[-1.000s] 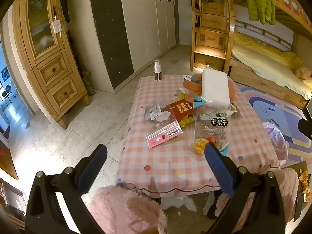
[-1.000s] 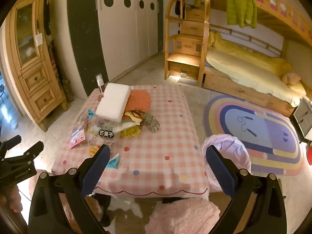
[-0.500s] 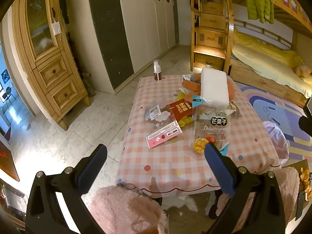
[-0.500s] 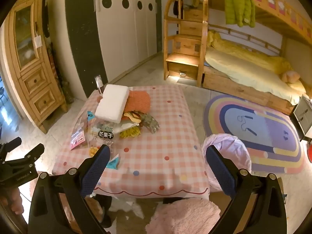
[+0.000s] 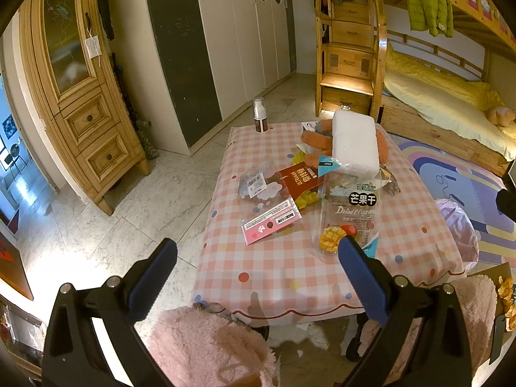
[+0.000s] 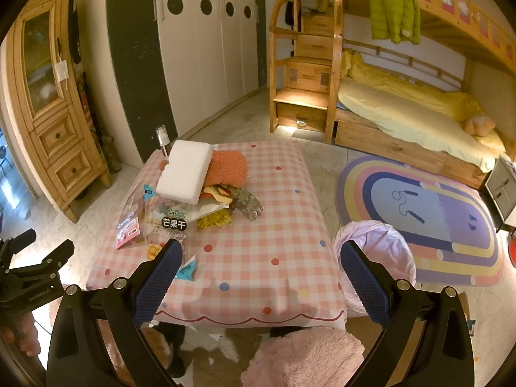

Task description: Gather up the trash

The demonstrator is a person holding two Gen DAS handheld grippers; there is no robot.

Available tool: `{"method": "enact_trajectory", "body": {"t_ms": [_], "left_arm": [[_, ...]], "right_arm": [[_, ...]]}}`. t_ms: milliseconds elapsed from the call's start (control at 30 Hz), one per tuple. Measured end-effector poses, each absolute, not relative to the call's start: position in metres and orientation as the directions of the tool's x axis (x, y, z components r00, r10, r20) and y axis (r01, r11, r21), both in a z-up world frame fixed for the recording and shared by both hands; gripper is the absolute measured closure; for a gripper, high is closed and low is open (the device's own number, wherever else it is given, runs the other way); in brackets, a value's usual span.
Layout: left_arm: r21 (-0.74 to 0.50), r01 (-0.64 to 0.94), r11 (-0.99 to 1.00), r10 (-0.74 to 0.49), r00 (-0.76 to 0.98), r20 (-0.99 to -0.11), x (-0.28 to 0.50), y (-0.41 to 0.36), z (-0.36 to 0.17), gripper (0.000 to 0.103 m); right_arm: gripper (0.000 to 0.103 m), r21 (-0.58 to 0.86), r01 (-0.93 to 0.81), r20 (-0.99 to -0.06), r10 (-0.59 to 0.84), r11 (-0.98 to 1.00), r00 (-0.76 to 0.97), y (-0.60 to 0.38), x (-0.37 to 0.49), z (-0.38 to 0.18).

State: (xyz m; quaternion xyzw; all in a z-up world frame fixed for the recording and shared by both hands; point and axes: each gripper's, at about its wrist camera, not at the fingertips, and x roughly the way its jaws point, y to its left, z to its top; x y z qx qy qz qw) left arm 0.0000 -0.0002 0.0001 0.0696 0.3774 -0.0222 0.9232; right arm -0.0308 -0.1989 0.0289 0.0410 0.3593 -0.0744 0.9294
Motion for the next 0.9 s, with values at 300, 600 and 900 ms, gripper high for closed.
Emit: {"method": "enact_trajectory", "body": {"t_ms": [300, 600, 900], "left_arm": [[0.113, 0.092, 0.989, 0.014, 0.714, -0.700, -0.0004, 0.0005, 0.0002, 0.006], [0.115, 0.093, 0.989, 0.015, 0.712, -0.702, -0.0060, 0.0019, -0.0064, 0.006], [0.117, 0.093, 0.989, 0.016, 0.712, -0.702, -0.0059, 0.0016, -0.0065, 0.006]], "right_arm": [[0.005, 0.024, 0.167, -0.674, -0.107, 0.986, 0.731, -0.1992, -0.0307, 0.0279], [0.005, 0.026, 0.168, -0.674, -0.107, 0.985, 0.731, -0.1990, -0.0307, 0.0277], [0.005, 0.026, 0.169, -0.675, -0.107, 0.985, 0.730, -0.1989, -0.0305, 0.0275]]}}
